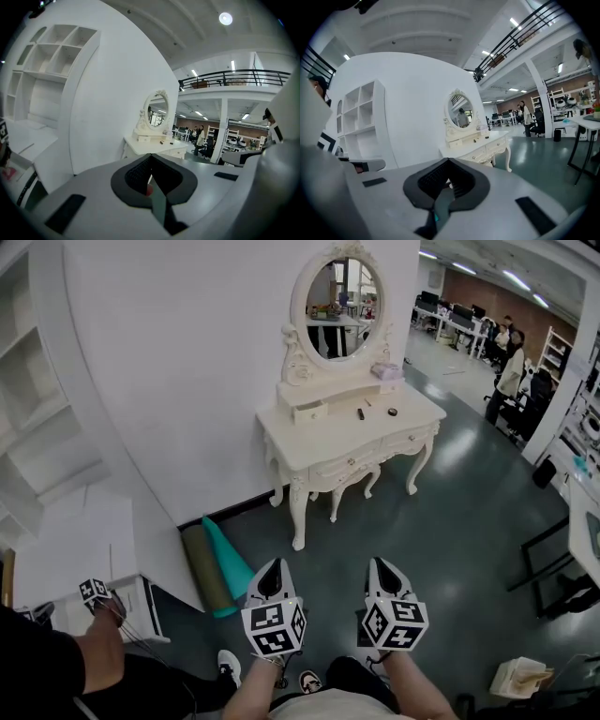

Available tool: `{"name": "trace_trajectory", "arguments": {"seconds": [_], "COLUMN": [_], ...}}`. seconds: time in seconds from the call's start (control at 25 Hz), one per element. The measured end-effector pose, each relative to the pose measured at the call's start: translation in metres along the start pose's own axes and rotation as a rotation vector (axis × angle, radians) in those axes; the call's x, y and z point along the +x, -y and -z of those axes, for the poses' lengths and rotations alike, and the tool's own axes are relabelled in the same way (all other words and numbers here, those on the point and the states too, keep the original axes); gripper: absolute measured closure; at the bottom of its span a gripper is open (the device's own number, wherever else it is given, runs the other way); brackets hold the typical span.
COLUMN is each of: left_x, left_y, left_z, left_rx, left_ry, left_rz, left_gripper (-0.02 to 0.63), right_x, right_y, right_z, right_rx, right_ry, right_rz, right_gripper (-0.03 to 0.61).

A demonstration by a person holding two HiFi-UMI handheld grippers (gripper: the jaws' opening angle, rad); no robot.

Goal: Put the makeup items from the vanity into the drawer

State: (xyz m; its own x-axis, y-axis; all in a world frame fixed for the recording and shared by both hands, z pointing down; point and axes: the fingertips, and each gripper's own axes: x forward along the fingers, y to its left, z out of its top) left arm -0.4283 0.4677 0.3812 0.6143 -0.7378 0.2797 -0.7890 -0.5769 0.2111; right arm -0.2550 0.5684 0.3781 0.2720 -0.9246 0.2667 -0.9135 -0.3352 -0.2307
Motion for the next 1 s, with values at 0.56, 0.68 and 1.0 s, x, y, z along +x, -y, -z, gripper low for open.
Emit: {"name": "trace_trajectory", "arguments": {"seconds": [0.56,0.68,1.0], "left_x": [0.092,0.125,0.205], "left_y": [-0.019,-0.018,0.001], "left_z": [-0.018,-0.033,-0.055], "left_rx": [-0.004,0.003,0.012], "left_ry": [-0.006,0.002,-0.01], "left_rz": [-0.019,-0.028,-0.027], "left_gripper": [0.609,0.609,0.609], "right_x": [0.101,0.132,0.205], "right_y": [0.033,0.045,0.081], "right_z": [-0.018,-0.035,-0.069], "right_rx": [-0.003,0.001,0.004], "right_ry": [-0.018,-0.01,-0.012], "right_rz": [0.022,0.023,0.015], "right_gripper": [0.561,0.561,0.561]}}
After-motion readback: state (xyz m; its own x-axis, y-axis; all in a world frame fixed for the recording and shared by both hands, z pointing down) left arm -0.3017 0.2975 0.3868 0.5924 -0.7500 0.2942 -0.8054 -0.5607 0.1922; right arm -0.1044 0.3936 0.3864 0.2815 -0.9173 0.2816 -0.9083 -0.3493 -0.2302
